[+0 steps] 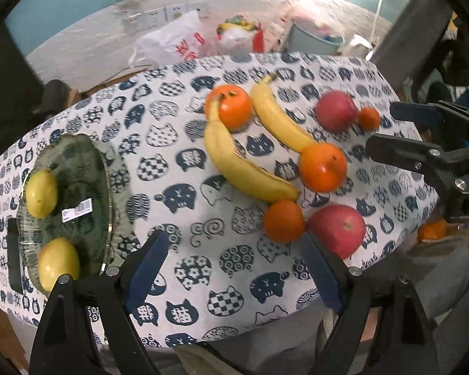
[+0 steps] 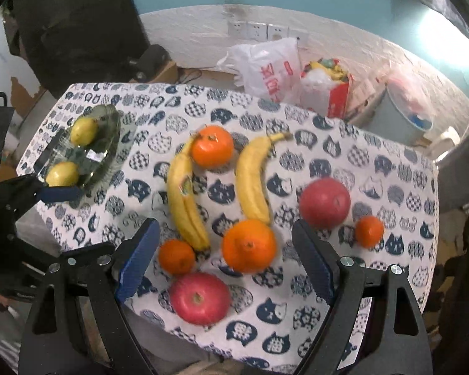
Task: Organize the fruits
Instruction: 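Grasp the large red apple with the right tool while the left tool grasps an orange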
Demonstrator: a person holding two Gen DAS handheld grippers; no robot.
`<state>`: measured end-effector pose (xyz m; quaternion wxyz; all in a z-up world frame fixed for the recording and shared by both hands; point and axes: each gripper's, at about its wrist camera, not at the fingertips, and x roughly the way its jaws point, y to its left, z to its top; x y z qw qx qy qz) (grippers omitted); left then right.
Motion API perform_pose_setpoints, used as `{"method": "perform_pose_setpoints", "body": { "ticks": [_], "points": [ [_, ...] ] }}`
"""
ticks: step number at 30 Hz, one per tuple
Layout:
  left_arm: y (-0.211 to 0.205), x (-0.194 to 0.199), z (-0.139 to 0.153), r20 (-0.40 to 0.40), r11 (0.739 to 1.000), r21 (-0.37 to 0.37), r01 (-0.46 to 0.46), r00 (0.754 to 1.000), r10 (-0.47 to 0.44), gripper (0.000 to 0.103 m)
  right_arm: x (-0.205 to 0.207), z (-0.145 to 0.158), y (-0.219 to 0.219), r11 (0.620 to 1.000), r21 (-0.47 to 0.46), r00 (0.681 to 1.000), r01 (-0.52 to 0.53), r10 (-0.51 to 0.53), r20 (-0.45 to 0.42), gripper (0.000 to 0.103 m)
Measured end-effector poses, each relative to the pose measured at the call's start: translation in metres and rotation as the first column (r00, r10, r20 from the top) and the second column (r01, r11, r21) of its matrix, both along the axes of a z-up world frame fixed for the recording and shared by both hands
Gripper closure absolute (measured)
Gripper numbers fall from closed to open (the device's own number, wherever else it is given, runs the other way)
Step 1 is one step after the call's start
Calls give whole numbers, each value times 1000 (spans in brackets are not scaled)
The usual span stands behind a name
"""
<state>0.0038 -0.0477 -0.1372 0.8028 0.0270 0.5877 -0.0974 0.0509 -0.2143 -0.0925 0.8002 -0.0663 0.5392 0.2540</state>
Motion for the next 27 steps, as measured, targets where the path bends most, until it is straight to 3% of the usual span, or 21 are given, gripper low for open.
{"method": "perform_pose_setpoints", "body": {
  "ticks": [7,12,18,27],
  "points": [
    [-8,-8,-17,-46,999,16,38,998,-37,16,-17,-31,-5,1000,7,995,-23,24,-98,18],
    [-11,-13,-32,-64,997,43,64,996,-61,16,-31,-68,5,996,-47,979,-75,65,-195,18],
    [-8,-12,-43,-89,997,37,63,994,-60,16,-42,-94,16,989,-74,963,-126,105,-247,18],
    [-2,-12,-55,-119,998,28,56,991,-52,16,-45,-109,30,982,-83,957,-167,141,-252,18]
  ]
}}
